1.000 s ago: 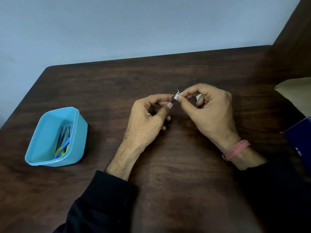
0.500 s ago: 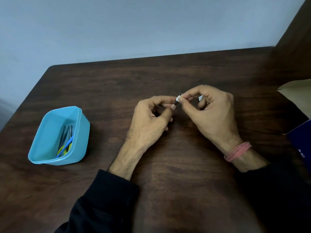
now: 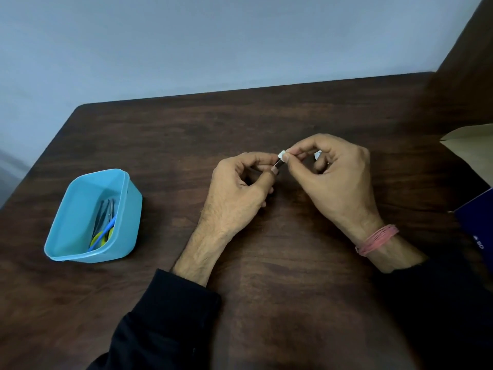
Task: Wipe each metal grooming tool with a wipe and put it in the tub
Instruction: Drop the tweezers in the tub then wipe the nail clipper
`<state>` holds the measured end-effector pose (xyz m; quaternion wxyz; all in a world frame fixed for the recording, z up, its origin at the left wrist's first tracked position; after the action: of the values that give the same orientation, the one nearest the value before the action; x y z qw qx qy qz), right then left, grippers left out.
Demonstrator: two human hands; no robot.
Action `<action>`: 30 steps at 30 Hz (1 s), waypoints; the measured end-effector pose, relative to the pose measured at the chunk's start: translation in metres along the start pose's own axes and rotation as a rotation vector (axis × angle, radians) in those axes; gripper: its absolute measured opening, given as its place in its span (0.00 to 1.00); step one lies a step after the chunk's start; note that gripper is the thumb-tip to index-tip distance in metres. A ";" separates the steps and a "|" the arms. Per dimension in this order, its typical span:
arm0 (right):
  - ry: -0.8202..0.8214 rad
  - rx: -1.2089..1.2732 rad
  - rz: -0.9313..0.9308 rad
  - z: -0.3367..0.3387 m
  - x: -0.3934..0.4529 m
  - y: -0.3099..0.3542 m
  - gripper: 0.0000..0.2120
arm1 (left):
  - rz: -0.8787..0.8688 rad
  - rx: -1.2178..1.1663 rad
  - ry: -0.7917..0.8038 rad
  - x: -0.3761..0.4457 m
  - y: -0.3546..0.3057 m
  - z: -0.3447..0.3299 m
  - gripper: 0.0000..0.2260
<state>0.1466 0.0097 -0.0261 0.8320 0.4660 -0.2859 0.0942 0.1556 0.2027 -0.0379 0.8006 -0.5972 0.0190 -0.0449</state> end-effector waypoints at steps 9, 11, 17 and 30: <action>0.007 -0.044 0.034 0.001 0.000 0.002 0.02 | -0.002 0.015 -0.003 -0.002 -0.003 -0.001 0.08; 0.022 -0.048 0.042 0.000 0.000 0.002 0.02 | -0.001 0.010 0.000 -0.002 -0.004 -0.001 0.08; 0.038 -0.032 0.033 0.000 0.000 0.001 0.02 | -0.003 -0.004 0.012 -0.003 -0.006 0.001 0.08; 0.051 -0.017 0.035 -0.001 0.001 0.001 0.03 | -0.003 -0.012 0.016 -0.002 -0.004 0.001 0.11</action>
<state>0.1471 0.0105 -0.0254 0.8412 0.4514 -0.2733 0.1182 0.1540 0.2029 -0.0334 0.7969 -0.6015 0.0248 -0.0508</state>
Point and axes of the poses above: each hand's wrist, its own x-axis towards the middle knuckle, its own z-axis out of the back of the hand, y = z × x, the point moved 4 cm from there along x, towards the middle knuckle, and after that the axes turned 4 degrees about z, right-handed, at the moved point
